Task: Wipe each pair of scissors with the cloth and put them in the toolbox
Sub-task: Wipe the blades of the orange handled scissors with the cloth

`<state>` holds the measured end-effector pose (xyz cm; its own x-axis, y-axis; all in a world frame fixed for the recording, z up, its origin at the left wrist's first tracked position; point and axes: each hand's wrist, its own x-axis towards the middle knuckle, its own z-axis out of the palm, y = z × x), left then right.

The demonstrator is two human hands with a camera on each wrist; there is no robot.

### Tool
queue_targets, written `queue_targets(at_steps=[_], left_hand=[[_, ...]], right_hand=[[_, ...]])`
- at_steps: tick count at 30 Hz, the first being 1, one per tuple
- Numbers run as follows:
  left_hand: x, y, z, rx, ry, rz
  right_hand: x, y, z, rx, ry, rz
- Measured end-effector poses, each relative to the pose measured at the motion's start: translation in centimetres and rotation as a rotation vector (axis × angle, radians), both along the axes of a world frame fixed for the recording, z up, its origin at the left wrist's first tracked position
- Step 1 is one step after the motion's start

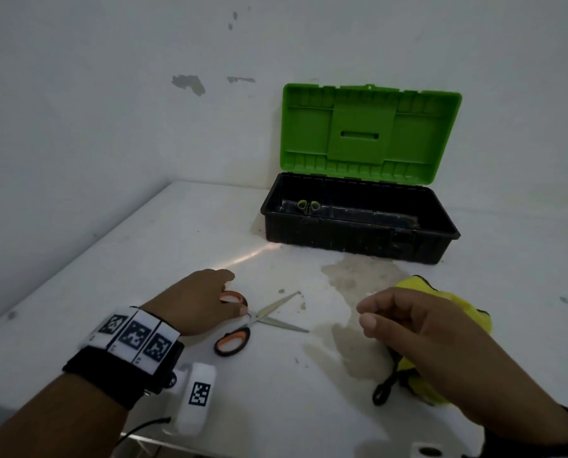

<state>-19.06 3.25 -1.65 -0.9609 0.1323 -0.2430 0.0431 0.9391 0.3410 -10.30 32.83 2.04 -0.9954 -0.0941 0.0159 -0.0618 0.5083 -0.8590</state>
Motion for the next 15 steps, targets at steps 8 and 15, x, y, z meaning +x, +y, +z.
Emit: queue_targets(at_steps=[8, 15], left_hand=[[-0.6, -0.1, -0.6, -0.016, -0.021, -0.064], [1.0, 1.6, 1.0, 0.508, -0.127, 0.08]], right_hand=[[1.7, 2.8, -1.3, -0.001, -0.123, -0.128], [1.3, 6.6, -1.1, 0.179, 0.006, -0.319]])
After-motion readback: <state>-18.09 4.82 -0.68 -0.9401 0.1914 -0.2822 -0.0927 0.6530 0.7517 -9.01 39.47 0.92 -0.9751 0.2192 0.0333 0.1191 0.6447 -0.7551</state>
